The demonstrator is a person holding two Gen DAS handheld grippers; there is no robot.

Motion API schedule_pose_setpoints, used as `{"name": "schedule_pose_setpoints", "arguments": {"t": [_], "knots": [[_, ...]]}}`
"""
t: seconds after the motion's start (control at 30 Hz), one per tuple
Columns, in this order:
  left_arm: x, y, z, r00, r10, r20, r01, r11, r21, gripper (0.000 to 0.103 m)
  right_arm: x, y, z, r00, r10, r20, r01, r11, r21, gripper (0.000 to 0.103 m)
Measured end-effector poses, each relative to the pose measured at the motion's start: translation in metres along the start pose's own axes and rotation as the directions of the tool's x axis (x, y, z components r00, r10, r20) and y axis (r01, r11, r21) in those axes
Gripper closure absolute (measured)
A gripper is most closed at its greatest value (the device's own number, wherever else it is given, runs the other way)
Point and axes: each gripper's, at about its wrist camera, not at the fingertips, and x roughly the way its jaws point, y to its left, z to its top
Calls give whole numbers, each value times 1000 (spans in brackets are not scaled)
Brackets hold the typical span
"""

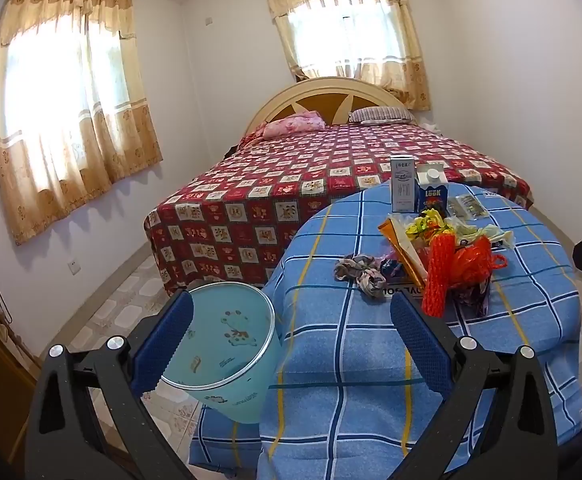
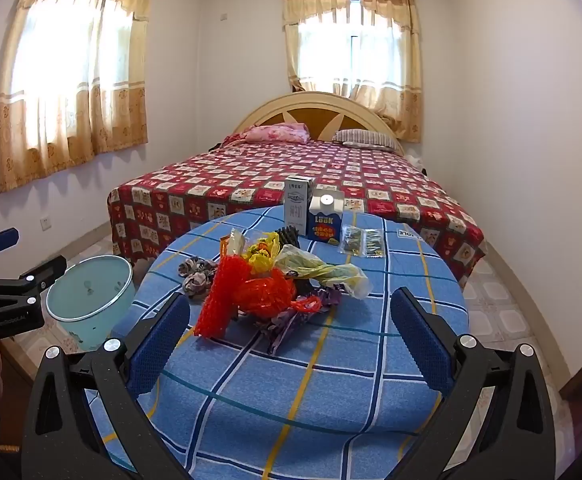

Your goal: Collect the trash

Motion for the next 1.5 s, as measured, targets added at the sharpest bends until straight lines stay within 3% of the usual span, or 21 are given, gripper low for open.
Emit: {"name": "schedule_pose_setpoints", "arguments": {"t": [1.5], "knots": [[-4,0,3,1000,5,6,-5,1000,3,6,1,0,-2,1000,-2,0,2,1000,-1,5]]}}
